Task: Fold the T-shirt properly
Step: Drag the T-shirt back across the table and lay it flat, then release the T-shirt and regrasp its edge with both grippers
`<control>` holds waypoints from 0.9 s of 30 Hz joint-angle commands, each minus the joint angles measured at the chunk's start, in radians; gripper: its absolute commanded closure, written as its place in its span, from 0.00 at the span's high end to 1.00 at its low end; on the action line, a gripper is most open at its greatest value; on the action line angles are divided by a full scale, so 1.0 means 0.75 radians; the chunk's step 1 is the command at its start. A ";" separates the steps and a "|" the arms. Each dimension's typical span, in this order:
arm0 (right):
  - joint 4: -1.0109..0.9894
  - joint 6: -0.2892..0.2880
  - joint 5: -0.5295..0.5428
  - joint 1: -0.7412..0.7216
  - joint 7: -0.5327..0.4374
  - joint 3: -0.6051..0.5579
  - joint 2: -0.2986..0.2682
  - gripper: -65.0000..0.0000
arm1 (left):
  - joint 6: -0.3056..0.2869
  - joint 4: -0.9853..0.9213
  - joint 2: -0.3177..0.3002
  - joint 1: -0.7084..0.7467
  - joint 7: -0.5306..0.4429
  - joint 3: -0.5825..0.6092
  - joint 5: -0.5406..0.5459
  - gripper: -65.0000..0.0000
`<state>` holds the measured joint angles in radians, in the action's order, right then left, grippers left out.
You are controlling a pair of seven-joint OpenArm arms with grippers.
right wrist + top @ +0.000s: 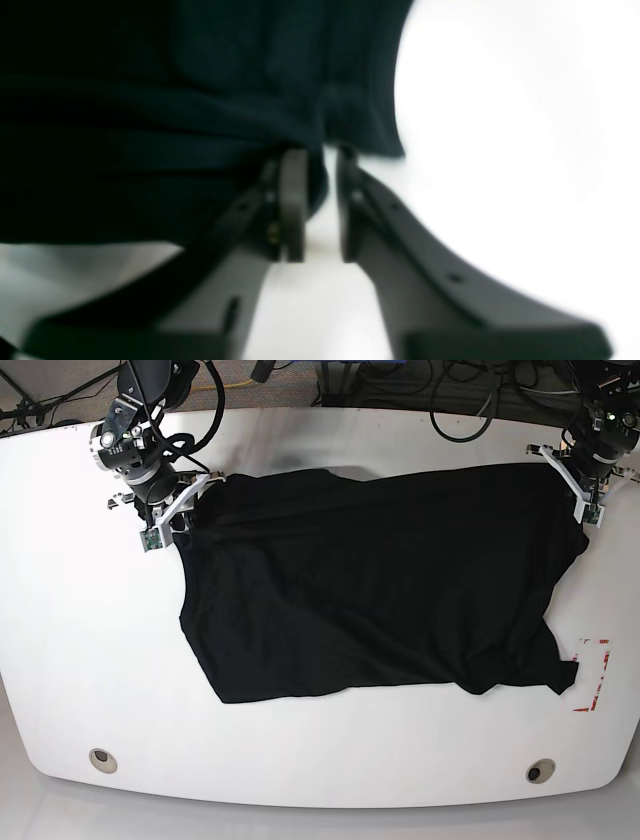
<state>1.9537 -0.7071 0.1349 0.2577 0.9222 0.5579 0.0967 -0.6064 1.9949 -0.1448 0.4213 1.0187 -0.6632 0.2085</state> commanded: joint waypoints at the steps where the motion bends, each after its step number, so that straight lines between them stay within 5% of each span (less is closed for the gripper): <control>1: 0.025 0.012 0.018 0.001 -0.024 0.008 0.009 0.30 | -0.033 0.017 -0.015 0.002 -0.007 -0.029 -0.027 0.00; 3: 0.025 0.012 0.073 0.028 -0.024 0.008 0.011 0.37 | -0.062 0.017 -0.006 0.002 -0.007 -0.029 -0.027 0.05; 11: -0.006 0.012 0.558 0.130 0.058 0.147 0.003 0.63 | -0.122 0.013 0.018 0.022 -0.007 -0.037 -0.019 0.60; 15: -0.112 0.012 0.750 0.126 0.203 0.288 -0.009 0.65 | -0.122 0.013 0.043 0.020 -0.007 -0.076 -0.019 0.63; 20: -0.274 0.012 0.903 0.130 0.236 0.315 -0.062 0.65 | -0.122 0.017 0.063 0.004 -0.007 -0.101 -0.017 0.63; 27: -0.352 0.012 0.932 0.124 0.238 0.292 -0.083 0.65 | -0.122 0.013 0.098 -0.051 -0.005 -0.293 0.052 0.63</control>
<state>1.6798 -0.6930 0.8341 0.3477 1.1015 0.7834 0.0395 -0.6971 1.9892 -0.0551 0.3920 1.0344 -0.8646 0.2131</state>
